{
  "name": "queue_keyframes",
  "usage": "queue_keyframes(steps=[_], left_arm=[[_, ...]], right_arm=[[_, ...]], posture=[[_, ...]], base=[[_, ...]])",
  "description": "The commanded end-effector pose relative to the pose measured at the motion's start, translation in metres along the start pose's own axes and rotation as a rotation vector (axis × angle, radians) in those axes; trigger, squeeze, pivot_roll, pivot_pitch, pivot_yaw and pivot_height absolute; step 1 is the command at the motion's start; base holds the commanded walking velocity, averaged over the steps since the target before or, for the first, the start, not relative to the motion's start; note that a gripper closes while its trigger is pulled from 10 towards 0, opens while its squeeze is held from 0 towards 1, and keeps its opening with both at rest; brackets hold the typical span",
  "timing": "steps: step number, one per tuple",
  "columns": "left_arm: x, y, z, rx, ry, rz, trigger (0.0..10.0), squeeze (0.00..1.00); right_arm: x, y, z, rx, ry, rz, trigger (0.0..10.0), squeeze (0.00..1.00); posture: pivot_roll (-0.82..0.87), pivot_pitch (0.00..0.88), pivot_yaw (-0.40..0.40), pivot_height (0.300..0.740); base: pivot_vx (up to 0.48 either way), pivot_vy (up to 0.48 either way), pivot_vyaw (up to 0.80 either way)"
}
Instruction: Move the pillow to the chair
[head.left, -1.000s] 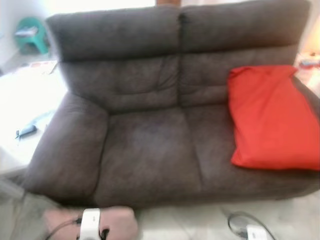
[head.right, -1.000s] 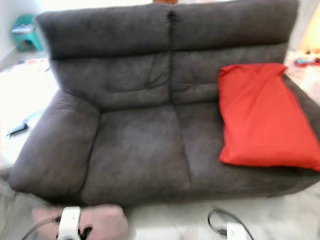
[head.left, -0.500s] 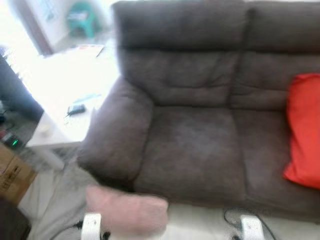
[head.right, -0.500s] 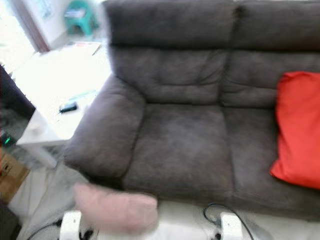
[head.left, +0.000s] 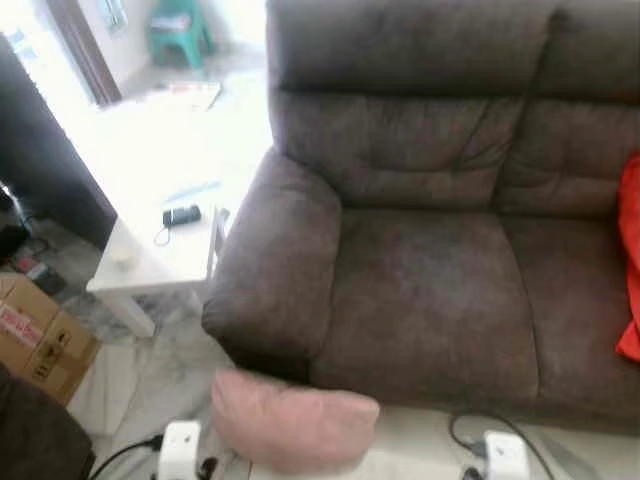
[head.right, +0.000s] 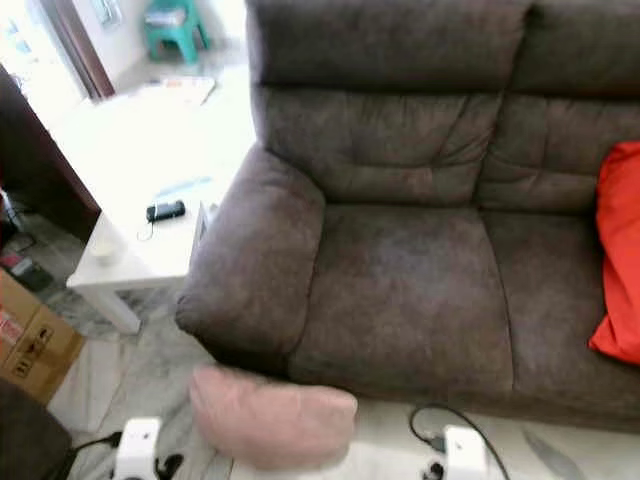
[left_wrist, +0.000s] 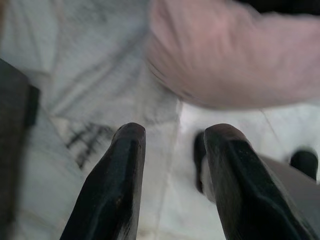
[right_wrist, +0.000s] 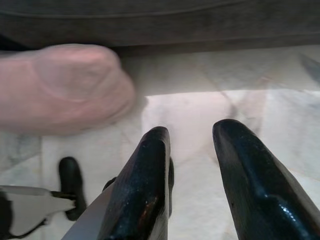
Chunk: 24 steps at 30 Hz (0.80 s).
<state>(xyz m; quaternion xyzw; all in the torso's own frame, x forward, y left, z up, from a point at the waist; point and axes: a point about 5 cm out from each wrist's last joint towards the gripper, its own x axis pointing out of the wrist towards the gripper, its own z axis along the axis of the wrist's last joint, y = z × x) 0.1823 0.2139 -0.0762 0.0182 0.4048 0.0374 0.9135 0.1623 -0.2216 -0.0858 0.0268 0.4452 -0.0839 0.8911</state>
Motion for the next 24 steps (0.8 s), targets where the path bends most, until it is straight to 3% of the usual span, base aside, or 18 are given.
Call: queue_keyframes(steps=[1,10,24], left_arm=[[-0.0015,-0.0031,-0.0074,-0.002,0.026,-0.008,10.0,0.0],[-0.0015,-0.0044,-0.0085,0.009,0.035,-0.014,10.0,0.0],[-0.002,-0.0058,-0.0089,0.015,0.024,-0.016,10.0,0.0]], right_arm=[[-0.0021,-0.0071,-0.006,0.003,0.019,-0.024,10.0,0.0],[-0.0017,-0.0055,-0.0055,-0.005,0.018,-0.021,10.0,0.0],[-0.0012,-0.0026,-0.0045,-0.001,0.015,-0.014,10.0,0.0]], posture=[[0.0,0.065,0.05,0.74],[0.0,0.062,0.052,0.74],[0.01,0.077,0.049,0.74]], base=[[0.0,0.311,0.0],[0.0,0.303,-0.35],[0.0,0.0,0.0]])
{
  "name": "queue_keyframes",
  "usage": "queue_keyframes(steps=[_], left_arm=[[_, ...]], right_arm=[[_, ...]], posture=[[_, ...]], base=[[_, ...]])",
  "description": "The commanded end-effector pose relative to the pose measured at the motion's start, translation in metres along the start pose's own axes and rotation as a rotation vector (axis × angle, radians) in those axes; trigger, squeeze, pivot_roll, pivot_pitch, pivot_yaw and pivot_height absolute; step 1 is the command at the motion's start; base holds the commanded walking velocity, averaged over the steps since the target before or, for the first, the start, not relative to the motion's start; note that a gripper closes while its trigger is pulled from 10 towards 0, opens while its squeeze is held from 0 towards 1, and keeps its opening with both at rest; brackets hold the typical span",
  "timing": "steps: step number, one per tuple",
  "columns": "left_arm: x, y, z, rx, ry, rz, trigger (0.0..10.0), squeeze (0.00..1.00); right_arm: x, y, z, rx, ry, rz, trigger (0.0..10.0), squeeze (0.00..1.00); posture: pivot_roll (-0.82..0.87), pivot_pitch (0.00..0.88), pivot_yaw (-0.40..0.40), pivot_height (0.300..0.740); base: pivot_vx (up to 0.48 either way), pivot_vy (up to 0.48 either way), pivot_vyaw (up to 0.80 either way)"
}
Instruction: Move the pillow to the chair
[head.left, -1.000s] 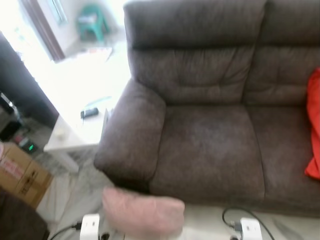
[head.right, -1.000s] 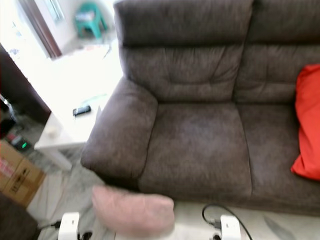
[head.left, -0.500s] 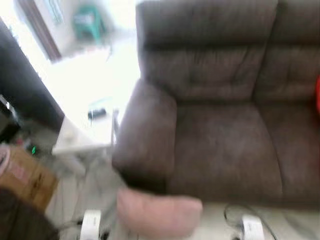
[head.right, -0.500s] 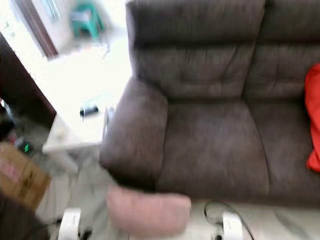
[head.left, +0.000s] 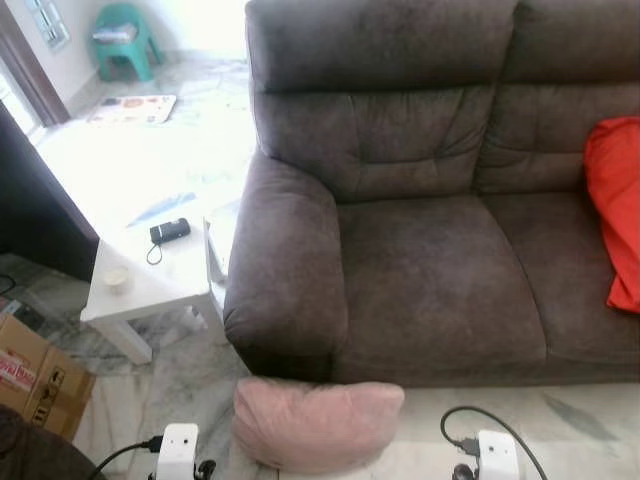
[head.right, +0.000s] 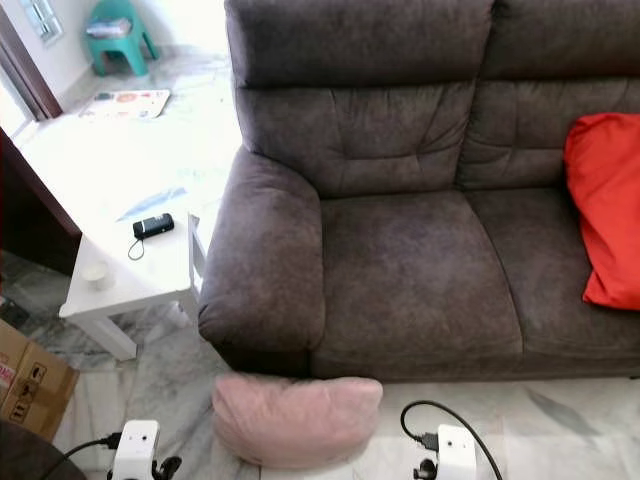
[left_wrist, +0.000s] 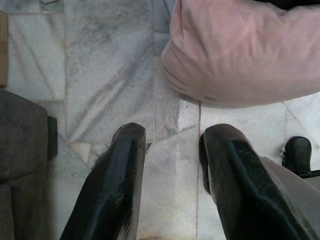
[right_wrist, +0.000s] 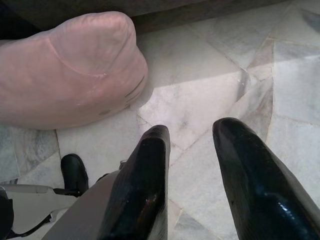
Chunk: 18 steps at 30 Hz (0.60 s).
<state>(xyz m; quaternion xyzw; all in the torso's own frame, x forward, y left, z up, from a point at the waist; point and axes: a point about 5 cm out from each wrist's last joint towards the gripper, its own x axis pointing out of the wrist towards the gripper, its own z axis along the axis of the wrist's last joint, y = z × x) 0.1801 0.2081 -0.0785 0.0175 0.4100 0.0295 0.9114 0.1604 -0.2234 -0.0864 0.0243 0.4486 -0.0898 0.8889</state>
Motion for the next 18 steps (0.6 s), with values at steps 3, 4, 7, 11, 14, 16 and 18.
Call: queue_keyframes(steps=[3,4,7,11,14,16,18], left_arm=[[-0.0015,-0.0012,-0.0051,0.007,0.009,-0.003,10.0,0.0],[-0.0014,-0.0016,-0.005,0.005,0.008,-0.004,10.0,0.0],[-0.0014,-0.0024,-0.0047,0.003,0.005,-0.006,10.0,0.0],[-0.001,-0.0035,-0.0033,0.0,-0.001,-0.008,10.0,0.0],[-0.0009,-0.0033,-0.0025,0.002,-0.005,-0.007,10.0,0.0],[-0.0009,-0.003,-0.0026,0.001,-0.005,-0.005,10.0,0.0],[-0.0009,-0.003,-0.0027,0.0,-0.004,-0.004,10.0,0.0]], right_arm=[[-0.0004,0.0005,-0.0019,0.001,0.003,0.001,10.0,0.0],[-0.0003,0.0007,-0.0016,0.002,0.002,0.002,10.0,0.0],[-0.0002,0.0012,-0.0011,0.004,-0.001,0.004,10.0,0.0],[0.0,0.0018,-0.0001,0.008,-0.004,0.004,10.0,0.0],[0.0001,0.0018,-0.0002,0.006,-0.002,0.001,10.0,0.0],[0.0001,0.0018,-0.0005,0.006,-0.001,0.001,10.0,0.0],[0.0,0.0015,-0.0009,0.007,0.002,0.0,10.0,0.0]], posture=[[0.01,0.079,0.049,0.74],[0.01,0.079,0.049,0.74],[0.01,0.079,0.049,0.74],[0.01,0.079,0.048,0.74],[0.01,0.075,0.047,0.74],[0.01,0.073,0.047,0.74],[0.01,0.071,0.047,0.74]], base=[[0.0,0.0,0.0],[0.0,0.0,0.0],[0.0,0.0,0.0],[0.0,0.0,0.0],[0.0,0.0,0.0],[0.0,0.0,0.0],[0.0,0.0,0.0]])
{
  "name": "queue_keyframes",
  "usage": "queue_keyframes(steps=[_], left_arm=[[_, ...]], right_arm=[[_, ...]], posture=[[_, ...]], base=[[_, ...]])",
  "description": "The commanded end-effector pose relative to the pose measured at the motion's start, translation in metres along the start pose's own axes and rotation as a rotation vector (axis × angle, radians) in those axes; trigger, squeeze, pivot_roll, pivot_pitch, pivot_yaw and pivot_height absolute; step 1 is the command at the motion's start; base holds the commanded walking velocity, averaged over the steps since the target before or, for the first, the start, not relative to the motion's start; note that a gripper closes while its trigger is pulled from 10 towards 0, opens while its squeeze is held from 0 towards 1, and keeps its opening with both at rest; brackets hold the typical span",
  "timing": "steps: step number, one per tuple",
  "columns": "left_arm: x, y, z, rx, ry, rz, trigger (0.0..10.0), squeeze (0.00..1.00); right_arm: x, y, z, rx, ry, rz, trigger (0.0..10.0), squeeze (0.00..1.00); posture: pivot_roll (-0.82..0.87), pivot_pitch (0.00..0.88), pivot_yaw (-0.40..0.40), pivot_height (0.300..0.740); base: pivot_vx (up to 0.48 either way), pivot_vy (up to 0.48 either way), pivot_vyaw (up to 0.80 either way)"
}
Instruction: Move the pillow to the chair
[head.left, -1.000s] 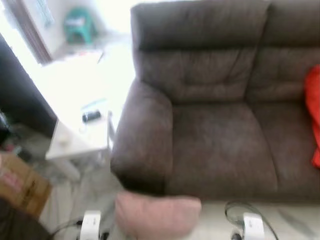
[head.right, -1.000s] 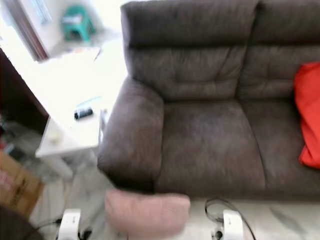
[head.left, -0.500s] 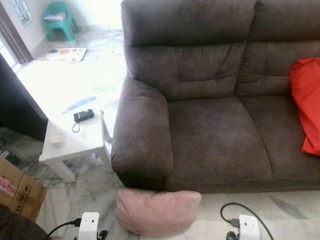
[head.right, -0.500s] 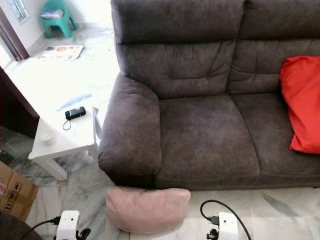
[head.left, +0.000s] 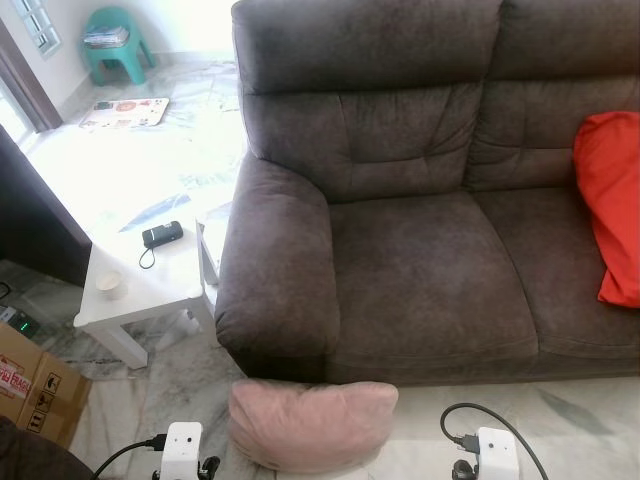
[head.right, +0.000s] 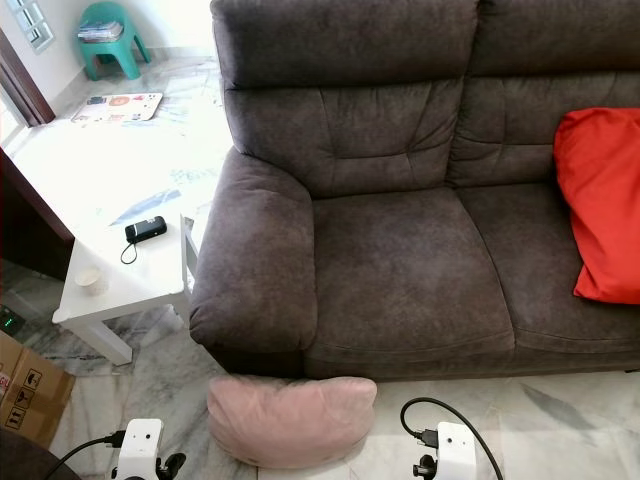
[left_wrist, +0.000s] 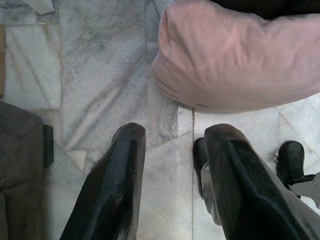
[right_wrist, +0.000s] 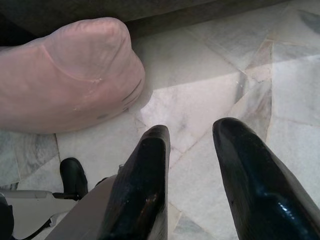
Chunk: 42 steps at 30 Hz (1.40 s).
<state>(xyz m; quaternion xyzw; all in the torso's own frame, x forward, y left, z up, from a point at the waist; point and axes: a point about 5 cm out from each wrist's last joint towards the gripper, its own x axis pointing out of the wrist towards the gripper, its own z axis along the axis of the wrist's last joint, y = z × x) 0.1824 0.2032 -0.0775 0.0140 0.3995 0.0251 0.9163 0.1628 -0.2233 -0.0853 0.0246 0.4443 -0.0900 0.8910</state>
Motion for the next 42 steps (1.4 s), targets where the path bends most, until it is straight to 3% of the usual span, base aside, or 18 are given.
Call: queue_keyframes(steps=[1,6,42], left_arm=[[-0.0015,0.002,-0.0051,0.003,0.019,0.008,10.0,0.0],[-0.0015,0.0013,-0.0053,0.006,0.018,0.006,10.0,0.0],[-0.0002,-0.0047,-0.0006,-0.022,-0.01,-0.012,10.0,0.0]], right_arm=[[-0.0006,0.0009,-0.0037,0.005,0.012,-0.001,10.0,0.0],[-0.0008,0.0009,-0.0047,0.005,0.015,0.001,10.0,0.0],[0.0001,0.0039,-0.0014,0.018,0.003,0.017,10.0,0.0]], posture=[[0.01,0.071,0.047,0.74],[0.0,0.064,0.051,0.74],[0.01,0.074,0.048,0.74]], base=[[0.0,0.296,0.0],[0.0,0.454,0.0],[0.0,0.011,0.0]])
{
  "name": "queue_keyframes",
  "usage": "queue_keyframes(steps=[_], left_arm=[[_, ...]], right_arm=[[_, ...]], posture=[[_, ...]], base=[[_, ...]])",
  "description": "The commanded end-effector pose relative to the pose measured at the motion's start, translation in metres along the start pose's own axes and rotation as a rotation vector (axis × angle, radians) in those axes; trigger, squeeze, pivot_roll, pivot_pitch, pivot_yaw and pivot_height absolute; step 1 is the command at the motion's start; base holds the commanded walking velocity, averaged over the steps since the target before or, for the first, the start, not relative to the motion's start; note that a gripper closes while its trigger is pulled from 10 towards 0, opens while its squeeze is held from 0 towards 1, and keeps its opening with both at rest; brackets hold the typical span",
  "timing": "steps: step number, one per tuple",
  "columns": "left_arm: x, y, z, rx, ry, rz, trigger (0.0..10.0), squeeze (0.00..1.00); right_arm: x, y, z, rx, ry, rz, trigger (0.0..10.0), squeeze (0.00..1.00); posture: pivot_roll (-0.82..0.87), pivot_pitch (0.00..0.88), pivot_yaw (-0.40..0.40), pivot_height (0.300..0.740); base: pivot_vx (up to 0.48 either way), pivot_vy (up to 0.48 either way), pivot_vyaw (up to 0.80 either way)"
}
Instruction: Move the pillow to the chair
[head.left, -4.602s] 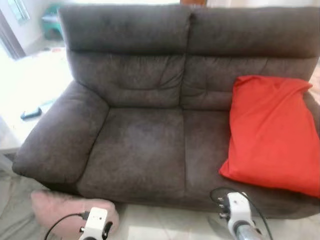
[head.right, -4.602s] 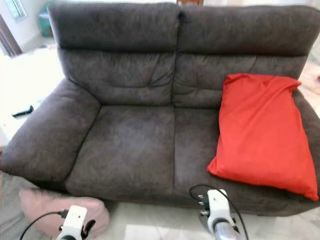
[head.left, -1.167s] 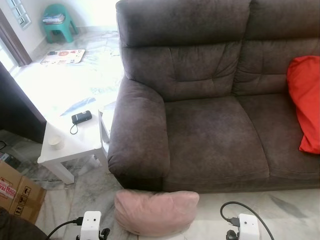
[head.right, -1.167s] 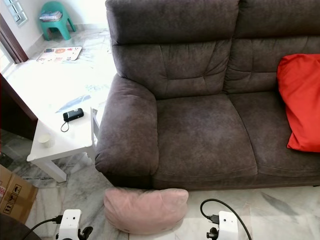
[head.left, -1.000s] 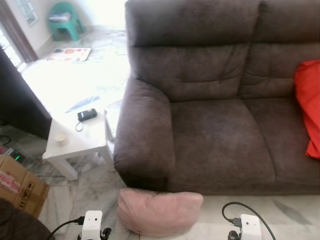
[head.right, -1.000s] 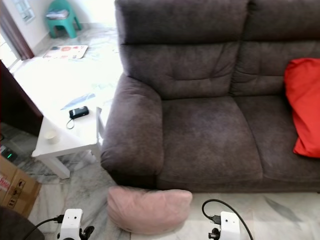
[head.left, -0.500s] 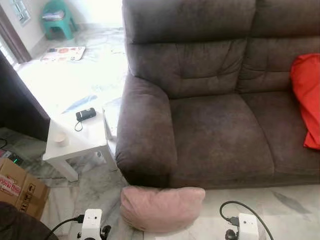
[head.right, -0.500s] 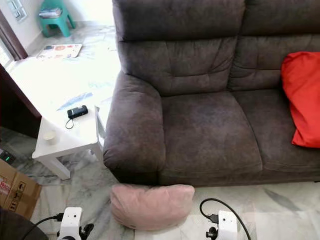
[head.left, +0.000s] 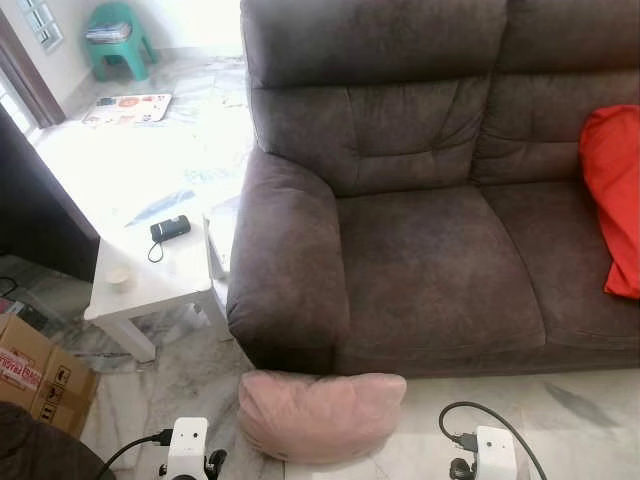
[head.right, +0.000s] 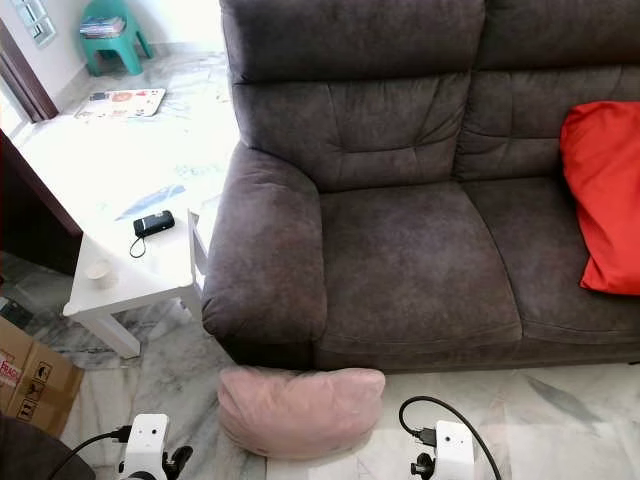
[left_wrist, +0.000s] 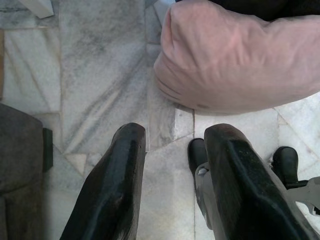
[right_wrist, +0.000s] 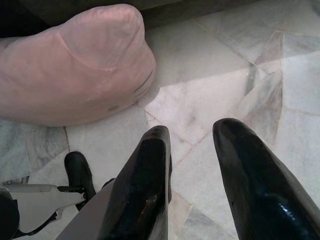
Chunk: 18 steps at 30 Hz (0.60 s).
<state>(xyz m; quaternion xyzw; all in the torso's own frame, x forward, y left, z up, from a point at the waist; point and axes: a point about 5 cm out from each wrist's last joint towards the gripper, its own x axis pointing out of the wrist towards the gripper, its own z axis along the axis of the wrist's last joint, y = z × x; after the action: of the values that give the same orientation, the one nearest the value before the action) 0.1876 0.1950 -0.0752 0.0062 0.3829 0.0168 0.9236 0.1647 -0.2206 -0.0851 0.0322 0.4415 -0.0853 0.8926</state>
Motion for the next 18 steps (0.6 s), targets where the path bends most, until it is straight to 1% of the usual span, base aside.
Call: queue_keyframes(steps=[1,6,11,13,18], left_arm=[[-0.0019,0.004,-0.0062,-0.016,0.028,0.012,10.0,0.0],[-0.0021,0.0051,-0.0066,-0.007,0.029,0.015,10.0,0.0],[-0.0023,0.0051,-0.007,0.002,0.031,0.016,10.0,0.0],[-0.0023,0.0049,-0.0073,-0.012,0.031,0.016,10.0,0.0],[-0.0021,0.0048,-0.007,-0.004,0.032,0.017,10.0,0.0]], right_arm=[[-0.0004,0.001,-0.0026,0.008,0.008,0.001,10.0,0.0],[-0.0003,0.0016,-0.0025,0.005,0.008,0.004,10.0,0.0],[-0.0004,0.0018,-0.003,0.005,0.011,0.005,10.0,0.0],[-0.0004,0.0019,-0.0032,0.004,0.012,0.005,10.0,0.0],[-0.0004,0.0023,-0.0035,0.005,0.013,0.006,10.0,0.0]], posture=[[0.01,0.074,0.048,0.74],[0.01,0.075,0.049,0.74],[0.01,0.075,0.049,0.74],[0.01,0.074,0.049,0.74],[0.01,0.074,0.05,0.74]], base=[[0.0,0.48,0.0],[0.0,0.434,0.0],[0.0,0.0,0.0],[0.0,0.0,0.0],[0.0,0.447,0.0]])
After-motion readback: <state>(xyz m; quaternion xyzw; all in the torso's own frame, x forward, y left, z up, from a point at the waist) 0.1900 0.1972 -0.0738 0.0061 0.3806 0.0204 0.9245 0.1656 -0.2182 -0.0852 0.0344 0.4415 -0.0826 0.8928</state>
